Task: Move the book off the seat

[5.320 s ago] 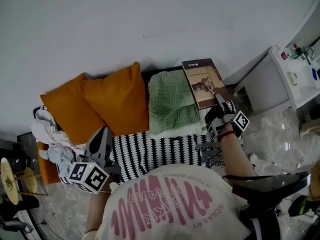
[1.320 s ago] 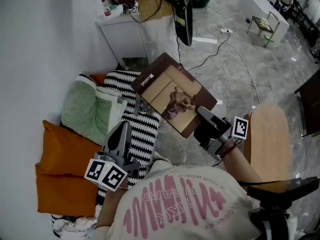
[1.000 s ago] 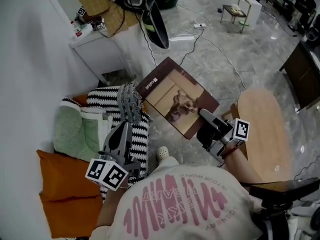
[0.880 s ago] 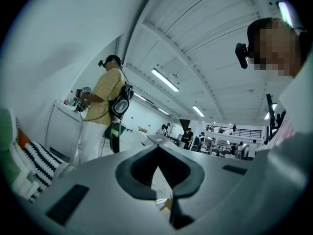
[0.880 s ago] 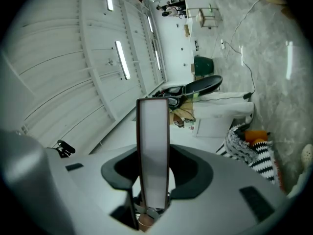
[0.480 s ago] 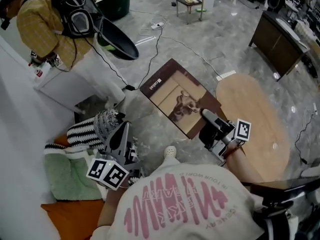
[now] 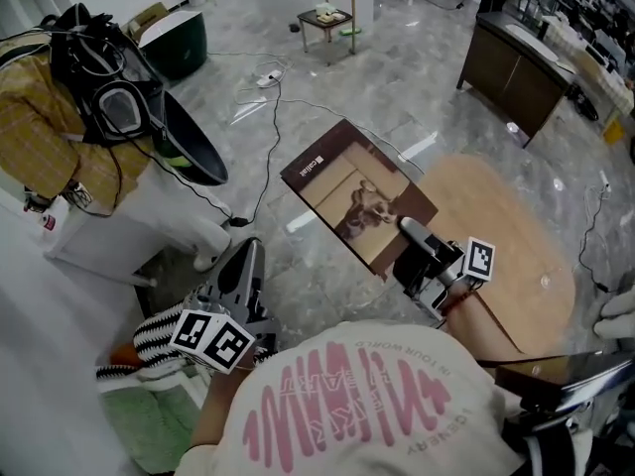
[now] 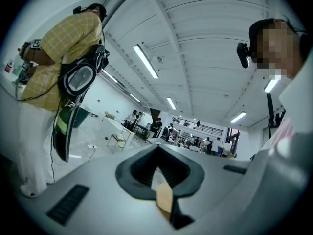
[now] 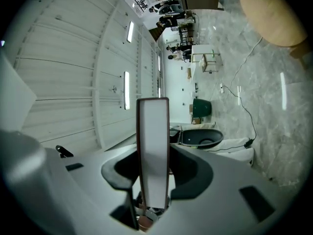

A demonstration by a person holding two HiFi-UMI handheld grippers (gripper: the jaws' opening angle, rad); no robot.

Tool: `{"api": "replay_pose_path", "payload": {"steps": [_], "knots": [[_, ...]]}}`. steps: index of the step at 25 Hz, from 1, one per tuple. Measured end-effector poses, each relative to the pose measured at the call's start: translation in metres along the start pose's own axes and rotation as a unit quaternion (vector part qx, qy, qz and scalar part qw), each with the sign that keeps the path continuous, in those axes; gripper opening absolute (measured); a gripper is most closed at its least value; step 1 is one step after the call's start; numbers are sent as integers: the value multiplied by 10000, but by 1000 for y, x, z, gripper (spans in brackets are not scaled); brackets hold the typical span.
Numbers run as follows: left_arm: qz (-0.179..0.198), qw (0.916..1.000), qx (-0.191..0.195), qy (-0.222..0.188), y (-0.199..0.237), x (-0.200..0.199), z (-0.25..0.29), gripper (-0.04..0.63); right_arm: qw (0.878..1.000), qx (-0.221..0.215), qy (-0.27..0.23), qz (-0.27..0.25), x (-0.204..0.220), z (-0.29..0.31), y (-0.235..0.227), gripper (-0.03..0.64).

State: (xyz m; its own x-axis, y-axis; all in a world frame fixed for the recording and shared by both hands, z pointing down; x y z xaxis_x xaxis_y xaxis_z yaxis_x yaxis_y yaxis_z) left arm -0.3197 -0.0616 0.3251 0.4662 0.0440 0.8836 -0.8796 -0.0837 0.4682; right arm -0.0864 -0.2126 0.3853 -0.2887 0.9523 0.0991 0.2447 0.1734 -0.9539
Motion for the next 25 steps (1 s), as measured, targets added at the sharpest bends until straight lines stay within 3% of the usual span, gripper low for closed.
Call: {"api": "replay_pose_path", "payload": {"steps": [10,21,25], "knots": [[-80,9969,673,405,22,7,75,9,9955,116,-928,-133,-31,-10,-16,161],[-292,9845,1352,1081,-7,51,126,9,9821,430,-1811,-301,-49,-76,-16,161],[-415,9802,1587,1106,-3,79,144,8,9752,445,-2136,-378,-48,-94,-32,161]]}}
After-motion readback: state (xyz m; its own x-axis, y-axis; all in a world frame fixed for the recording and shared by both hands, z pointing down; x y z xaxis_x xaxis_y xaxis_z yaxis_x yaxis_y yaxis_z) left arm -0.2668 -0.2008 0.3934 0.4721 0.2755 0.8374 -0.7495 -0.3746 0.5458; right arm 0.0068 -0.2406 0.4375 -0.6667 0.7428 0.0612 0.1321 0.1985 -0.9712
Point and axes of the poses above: the fingertips, and each gripper's own axes: z forward along the fingers, y to its left, x out of its underside, the point moved 3 cm from there along -z, backward along the fingers
